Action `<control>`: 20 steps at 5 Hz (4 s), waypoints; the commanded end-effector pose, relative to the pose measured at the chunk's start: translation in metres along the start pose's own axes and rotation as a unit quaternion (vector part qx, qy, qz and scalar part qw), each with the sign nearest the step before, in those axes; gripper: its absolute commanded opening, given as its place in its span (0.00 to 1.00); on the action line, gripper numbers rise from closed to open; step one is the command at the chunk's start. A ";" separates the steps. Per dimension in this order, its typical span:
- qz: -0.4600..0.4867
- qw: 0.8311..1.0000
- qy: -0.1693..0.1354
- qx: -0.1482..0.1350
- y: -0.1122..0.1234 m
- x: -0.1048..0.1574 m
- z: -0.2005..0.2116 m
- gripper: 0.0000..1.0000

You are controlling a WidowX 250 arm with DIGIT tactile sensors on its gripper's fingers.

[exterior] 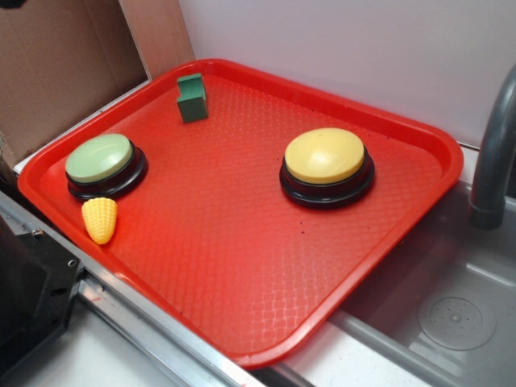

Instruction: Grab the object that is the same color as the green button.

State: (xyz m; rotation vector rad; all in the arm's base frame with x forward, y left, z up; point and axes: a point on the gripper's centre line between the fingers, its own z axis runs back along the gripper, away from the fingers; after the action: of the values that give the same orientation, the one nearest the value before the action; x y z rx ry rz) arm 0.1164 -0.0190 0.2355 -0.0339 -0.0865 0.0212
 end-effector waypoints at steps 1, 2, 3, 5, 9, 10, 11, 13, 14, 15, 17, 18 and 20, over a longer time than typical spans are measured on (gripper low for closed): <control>0.000 1.000 0.000 0.000 0.000 0.000 0.000 1.00; 0.044 0.999 0.011 0.004 0.003 0.024 -0.015 1.00; 0.110 0.994 -0.011 0.004 0.009 0.046 -0.034 1.00; 0.295 0.953 -0.069 0.014 0.044 0.090 -0.079 1.00; 0.481 0.846 -0.218 0.070 0.121 0.169 -0.169 1.00; 0.469 0.853 -0.216 0.083 0.124 0.180 -0.189 1.00; 0.477 0.848 -0.212 0.095 0.128 0.185 -0.202 1.00; 0.468 0.858 -0.185 0.102 0.131 0.183 -0.216 1.00; 0.475 0.854 -0.187 0.103 0.131 0.183 -0.217 0.00; 0.468 0.858 -0.182 0.108 0.128 0.183 -0.208 0.00; 0.426 0.874 -0.190 0.135 0.113 0.185 -0.183 0.00; 0.366 0.909 -0.159 0.120 0.089 0.182 -0.164 0.00; 0.252 0.964 -0.068 0.057 0.032 0.160 -0.129 0.00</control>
State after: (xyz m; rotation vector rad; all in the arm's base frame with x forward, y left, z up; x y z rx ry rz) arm 0.2764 -0.0017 0.0885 0.0883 -0.1303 0.5485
